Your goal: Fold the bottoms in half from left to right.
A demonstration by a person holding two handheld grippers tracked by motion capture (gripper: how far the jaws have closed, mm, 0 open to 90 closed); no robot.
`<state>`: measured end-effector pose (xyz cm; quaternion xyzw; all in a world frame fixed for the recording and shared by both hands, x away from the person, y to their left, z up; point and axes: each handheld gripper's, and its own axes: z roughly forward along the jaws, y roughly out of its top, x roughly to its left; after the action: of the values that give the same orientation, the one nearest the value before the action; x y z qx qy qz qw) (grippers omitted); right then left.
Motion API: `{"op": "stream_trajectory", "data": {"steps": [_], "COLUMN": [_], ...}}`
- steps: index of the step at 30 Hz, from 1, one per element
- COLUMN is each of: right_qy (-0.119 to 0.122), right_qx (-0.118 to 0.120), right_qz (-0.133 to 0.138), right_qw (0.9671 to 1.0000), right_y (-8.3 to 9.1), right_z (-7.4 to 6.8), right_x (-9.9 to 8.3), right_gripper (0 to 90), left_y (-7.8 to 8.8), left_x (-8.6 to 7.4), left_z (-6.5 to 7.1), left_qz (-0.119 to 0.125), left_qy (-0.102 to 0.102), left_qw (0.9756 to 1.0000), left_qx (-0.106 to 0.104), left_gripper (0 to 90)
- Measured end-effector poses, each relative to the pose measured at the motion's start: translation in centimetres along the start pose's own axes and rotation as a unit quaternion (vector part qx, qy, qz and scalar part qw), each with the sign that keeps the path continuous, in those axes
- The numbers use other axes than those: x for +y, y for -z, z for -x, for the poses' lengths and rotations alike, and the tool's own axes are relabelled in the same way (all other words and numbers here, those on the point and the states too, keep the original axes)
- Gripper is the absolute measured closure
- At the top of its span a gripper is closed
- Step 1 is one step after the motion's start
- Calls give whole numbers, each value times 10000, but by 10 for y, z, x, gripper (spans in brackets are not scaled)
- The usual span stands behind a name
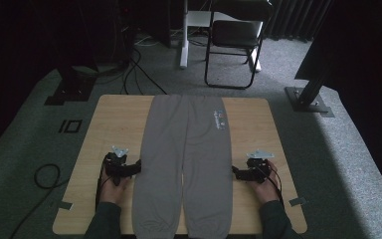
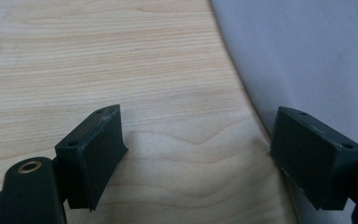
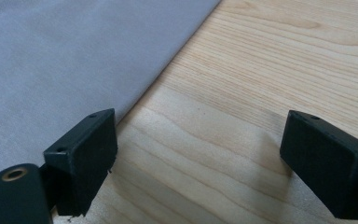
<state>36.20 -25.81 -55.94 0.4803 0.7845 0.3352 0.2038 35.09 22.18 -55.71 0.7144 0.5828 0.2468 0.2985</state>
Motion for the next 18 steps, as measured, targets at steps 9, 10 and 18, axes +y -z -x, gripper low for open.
{"op": "stream_trajectory", "data": {"steps": [9,10,18], "right_qy": [3,4,0], "right_qx": [-9,-10,-13], "right_qz": [0,0,-3], "right_qw": [10000,10000,10000], "right_y": [0,0,0], "right_z": [0,0,0], "right_x": [0,0,0], "right_gripper": [108,108,109], "left_y": [6,6,8], "left_x": [1,1,1], "left_z": [-3,-3,-7], "left_qz": [-283,-285,-355], "left_qy": [-318,-317,-516], "left_qw": [9987,9987,9970], "left_qx": [-265,-282,-462], "left_gripper": [179,179,179]}}
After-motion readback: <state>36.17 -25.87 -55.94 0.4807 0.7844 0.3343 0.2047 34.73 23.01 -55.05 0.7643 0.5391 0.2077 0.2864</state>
